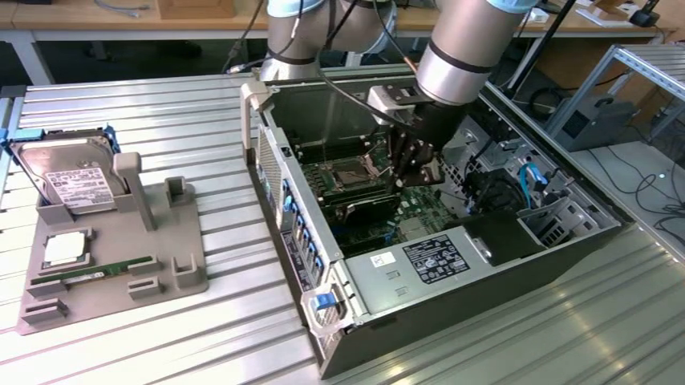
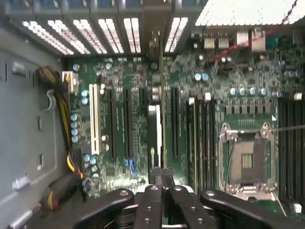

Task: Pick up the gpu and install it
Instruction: 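Insert the gpu into the slot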

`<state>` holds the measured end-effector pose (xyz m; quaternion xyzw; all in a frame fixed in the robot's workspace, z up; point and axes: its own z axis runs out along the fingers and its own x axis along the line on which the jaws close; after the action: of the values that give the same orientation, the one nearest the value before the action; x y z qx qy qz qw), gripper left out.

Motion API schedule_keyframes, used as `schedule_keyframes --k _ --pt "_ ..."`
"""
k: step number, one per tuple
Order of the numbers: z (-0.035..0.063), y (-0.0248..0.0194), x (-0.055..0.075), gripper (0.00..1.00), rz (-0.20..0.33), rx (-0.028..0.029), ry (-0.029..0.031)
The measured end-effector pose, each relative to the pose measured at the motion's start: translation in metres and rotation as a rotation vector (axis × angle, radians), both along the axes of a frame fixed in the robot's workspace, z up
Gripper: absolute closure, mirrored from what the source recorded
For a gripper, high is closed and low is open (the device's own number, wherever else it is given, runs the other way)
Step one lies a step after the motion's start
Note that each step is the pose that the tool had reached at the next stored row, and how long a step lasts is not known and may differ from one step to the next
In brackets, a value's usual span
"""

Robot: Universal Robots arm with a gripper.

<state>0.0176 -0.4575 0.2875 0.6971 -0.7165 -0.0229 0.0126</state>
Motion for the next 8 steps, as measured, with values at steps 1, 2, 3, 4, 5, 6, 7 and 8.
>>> schedule_keyframes --k 1,2,3,4,5,6,7,8 --pt "-0.0001 0.0001 0.0088 0.89 0.000 -0.0003 0.0041" --pt "-0.0001 0.0000 0.0108 0.89 0.000 -0.0002 0.0044" --pt "-0.0002 0.0000 0.0121 0.89 0.000 0.0000 0.0044" --pt "-0.0002 0.0000 0.0121 0.89 0.000 0.0000 0.0044" --pt "-0.0002 0.0000 0.0121 0.89 0.000 0.0000 0.0044" --pt "-0.0002 0.0000 0.0121 0.89 0.000 -0.0001 0.0045" --pt "-0.0002 0.0000 0.0121 0.89 0.000 -0.0001 0.0044" --pt "-0.0002 0.0000 0.0121 0.89 0.000 -0.0001 0.0045"
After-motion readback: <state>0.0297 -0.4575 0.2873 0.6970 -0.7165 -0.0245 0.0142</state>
